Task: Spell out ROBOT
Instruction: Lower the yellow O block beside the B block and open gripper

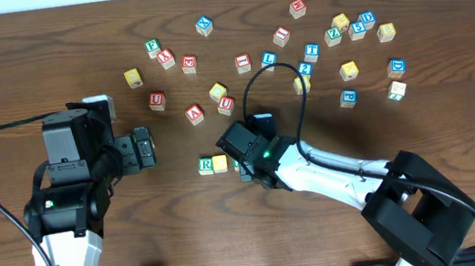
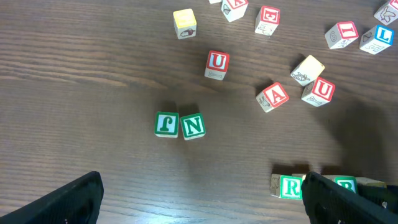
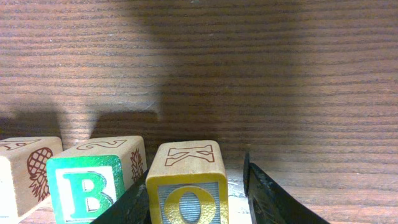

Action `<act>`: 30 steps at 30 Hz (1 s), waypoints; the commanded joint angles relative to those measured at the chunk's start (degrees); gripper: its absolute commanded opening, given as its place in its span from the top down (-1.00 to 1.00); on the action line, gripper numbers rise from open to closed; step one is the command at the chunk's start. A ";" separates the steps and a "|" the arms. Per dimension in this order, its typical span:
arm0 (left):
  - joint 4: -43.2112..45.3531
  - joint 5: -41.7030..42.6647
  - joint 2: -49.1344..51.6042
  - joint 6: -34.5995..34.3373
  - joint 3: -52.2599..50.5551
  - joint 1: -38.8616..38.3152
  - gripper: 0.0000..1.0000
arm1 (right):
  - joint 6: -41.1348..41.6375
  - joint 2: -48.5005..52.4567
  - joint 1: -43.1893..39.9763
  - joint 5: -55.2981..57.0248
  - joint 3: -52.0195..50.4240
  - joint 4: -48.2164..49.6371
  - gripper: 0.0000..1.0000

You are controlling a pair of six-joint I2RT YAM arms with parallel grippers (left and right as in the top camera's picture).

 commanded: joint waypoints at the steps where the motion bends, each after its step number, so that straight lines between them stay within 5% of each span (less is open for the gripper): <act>1: -0.02 0.28 -0.13 0.74 -0.04 0.28 -1.00 | 0.02 0.07 -0.15 0.94 -0.46 0.13 0.15; 30: -0.02 0.28 -0.15 0.74 -0.04 0.28 -1.00 | -0.50 -2.64 -0.17 -0.22 0.09 -0.33 0.06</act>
